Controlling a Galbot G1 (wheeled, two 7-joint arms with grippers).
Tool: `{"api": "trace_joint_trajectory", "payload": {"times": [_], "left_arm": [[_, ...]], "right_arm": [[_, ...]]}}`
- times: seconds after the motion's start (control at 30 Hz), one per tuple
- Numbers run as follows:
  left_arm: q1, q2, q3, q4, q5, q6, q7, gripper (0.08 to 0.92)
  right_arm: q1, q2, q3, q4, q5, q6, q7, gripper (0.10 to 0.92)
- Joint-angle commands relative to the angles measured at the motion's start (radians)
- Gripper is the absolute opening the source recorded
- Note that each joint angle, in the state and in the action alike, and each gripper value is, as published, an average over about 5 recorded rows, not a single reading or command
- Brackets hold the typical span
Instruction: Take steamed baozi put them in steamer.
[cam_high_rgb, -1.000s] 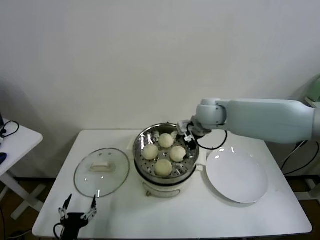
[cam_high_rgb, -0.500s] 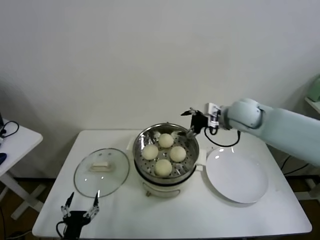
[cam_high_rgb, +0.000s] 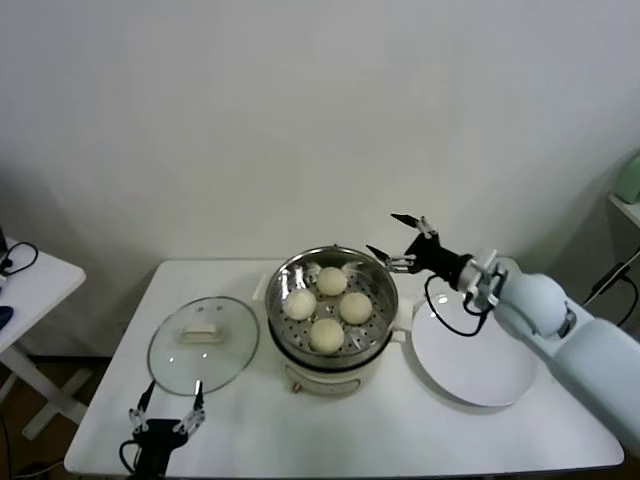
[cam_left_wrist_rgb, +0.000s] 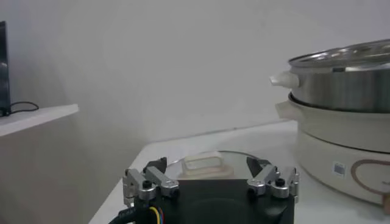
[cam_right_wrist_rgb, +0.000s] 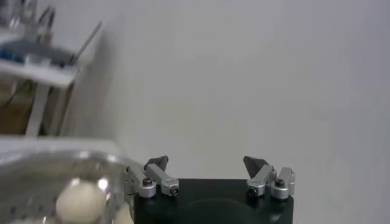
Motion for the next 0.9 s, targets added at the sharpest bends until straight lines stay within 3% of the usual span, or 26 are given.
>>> {"api": "trace_joint_trajectory", "payload": {"times": [0.03,0.33,0.9], "left_arm": [[-0.002,-0.011,0.012,0.001,0.008,-0.004,0.0,0.823],[-0.006,-0.019,0.015,-0.016,0.007,0.0,-0.002,0.823],[-0.001,-0.023,0.018,-0.037,0.007,0.003,-0.001,0.823]], "right_arm": [[-1.106,0.375,0.728,0.044,-0.107,0.434,0.007,0.823],[-1.186,0.575,0.614,-0.008,-0.195,0.623,0.032,0.823],[-1.19,0.639,0.564,0.007,-0.226,0.658,0.06,0.823]]}}
